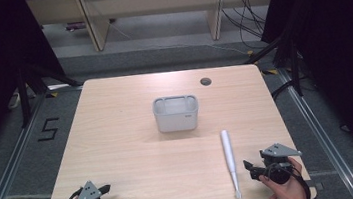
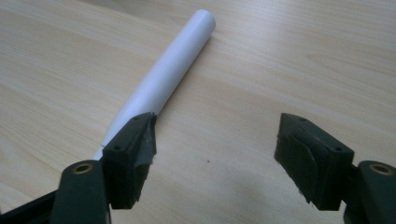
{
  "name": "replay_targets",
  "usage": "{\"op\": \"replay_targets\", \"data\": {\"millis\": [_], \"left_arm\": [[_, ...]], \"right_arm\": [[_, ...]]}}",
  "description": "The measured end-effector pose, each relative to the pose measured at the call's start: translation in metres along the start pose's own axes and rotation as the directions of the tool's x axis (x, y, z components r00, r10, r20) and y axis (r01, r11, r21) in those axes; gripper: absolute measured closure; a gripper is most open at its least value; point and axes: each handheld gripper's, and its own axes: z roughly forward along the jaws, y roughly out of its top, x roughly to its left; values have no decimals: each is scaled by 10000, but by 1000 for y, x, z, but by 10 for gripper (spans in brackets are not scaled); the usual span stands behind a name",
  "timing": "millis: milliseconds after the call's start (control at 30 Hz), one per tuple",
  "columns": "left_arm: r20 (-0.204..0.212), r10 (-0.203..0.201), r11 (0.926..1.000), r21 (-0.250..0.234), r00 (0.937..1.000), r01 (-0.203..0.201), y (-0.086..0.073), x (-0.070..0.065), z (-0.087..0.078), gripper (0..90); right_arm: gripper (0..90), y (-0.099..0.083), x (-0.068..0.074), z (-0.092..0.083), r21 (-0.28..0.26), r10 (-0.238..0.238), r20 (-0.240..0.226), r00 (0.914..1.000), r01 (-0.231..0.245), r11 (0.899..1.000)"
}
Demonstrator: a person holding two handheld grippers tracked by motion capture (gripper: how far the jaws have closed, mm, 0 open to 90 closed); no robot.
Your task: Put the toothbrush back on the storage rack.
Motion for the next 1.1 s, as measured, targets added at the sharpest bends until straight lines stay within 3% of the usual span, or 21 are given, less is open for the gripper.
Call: {"op": "replay_targets", "data": {"millis": [167, 200, 433, 467, 567, 667, 767, 833, 867, 900, 1000, 1100], "left_arm": [[-112, 227, 9995, 204, 9997, -224, 0, 2, -1, 150], [2, -13, 10000, -2, 10000, 13, 0, 0, 0, 150], [9, 34, 10000, -10, 10000, -34, 0, 0, 1, 150], [-27, -11, 10000, -92, 10000, 11, -1, 0, 1, 150], [-26, -19, 10000, -75, 10000, 18, -1, 0, 1, 150], [12, -12, 10000, -10, 10000, 12, 0, 1, 1, 150], [-25, -45, 10000, -62, 10000, 45, -1, 0, 2, 150], [-30, -48, 10000, -62, 10000, 48, -1, 0, 2, 150], [-31, -52, 10000, -60, 10000, 52, -1, 0, 2, 150], [-31, -53, 10000, -54, 10000, 53, -1, 0, 2, 150], [-26, -47, 10000, -43, 10000, 47, -1, 0, 2, 150], [-29, -42, 10000, -53, 10000, 42, -1, 0, 2, 150]], "right_arm": [[388, 1, 6, -2, 84, 218, -142, 9997, -216, 9997], [443, 3, 4, -2, -132, -436, -200, 9988, 433, 9990], [597, 6, 9, -5, -413, -580, -491, 9971, 560, 9976], [658, 8, 12, -6, -575, -603, -643, 9961, 566, 9967], [696, 9, 15, -6, -615, -538, -937, 9941, 482, 9969], [778, 11, 22, -5, -761, -817, -1340, 9876, 719, 9945], [812, 11, 28, -4, -522, -690, -1515, 9861, 617, 9967], [840, 11, 30, -2, -471, -947, -1564, 9831, 883, 9950], [861, 12, 32, 0, -458, -1278, -1778, 9757, 1215, 9915], [868, 12, 35, 1, -392, -1148, -1749, 9779, 1095, 9932], [881, 13, 37, 4, -300, -1530, -1862, 9705, 1501, 9882], [884, 13, 39, 6, -276, -1589, -1918, 9685, 1565, 9873]]}}
